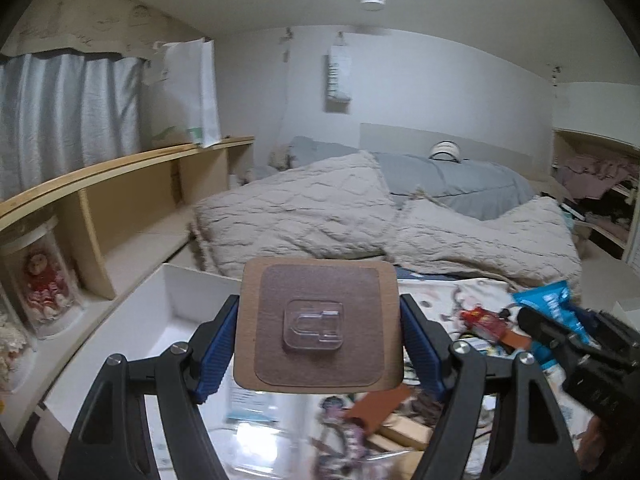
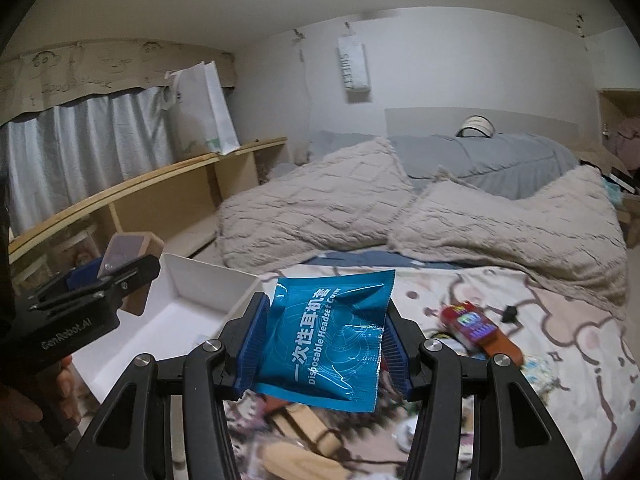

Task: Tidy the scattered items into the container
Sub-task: 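Lift and carry the blue sachet and tan pad over the white box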

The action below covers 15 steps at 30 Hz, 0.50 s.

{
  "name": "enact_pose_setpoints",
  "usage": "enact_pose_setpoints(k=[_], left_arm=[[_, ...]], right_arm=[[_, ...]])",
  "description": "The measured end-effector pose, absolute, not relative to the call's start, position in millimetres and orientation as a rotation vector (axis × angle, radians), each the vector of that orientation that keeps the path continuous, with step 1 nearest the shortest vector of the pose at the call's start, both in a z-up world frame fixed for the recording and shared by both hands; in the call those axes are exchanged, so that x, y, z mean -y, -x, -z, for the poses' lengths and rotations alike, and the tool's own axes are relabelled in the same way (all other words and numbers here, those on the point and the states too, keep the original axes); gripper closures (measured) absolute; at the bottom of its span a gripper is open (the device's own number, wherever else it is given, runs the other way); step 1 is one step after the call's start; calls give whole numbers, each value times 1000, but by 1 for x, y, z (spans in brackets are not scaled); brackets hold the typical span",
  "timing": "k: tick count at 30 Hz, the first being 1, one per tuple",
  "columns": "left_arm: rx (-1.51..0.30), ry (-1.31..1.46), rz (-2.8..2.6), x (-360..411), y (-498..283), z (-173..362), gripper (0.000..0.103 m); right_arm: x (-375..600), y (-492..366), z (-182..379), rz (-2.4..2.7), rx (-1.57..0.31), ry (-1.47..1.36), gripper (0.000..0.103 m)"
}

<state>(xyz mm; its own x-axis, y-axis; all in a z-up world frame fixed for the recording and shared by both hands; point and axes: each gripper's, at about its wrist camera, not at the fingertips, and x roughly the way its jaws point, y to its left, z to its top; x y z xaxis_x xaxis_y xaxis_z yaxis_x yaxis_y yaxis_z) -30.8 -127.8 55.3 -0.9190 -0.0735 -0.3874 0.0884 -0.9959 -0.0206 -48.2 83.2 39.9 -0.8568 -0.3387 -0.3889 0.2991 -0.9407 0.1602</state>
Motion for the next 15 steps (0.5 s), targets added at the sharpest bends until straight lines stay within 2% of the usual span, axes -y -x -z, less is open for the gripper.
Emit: enact_pose_setpoints(k=[15], left_arm=[[-101, -781, 2769, 213, 47, -2, 27]], right_arm=[[-6, 76, -34, 2605, 100, -684, 49]])
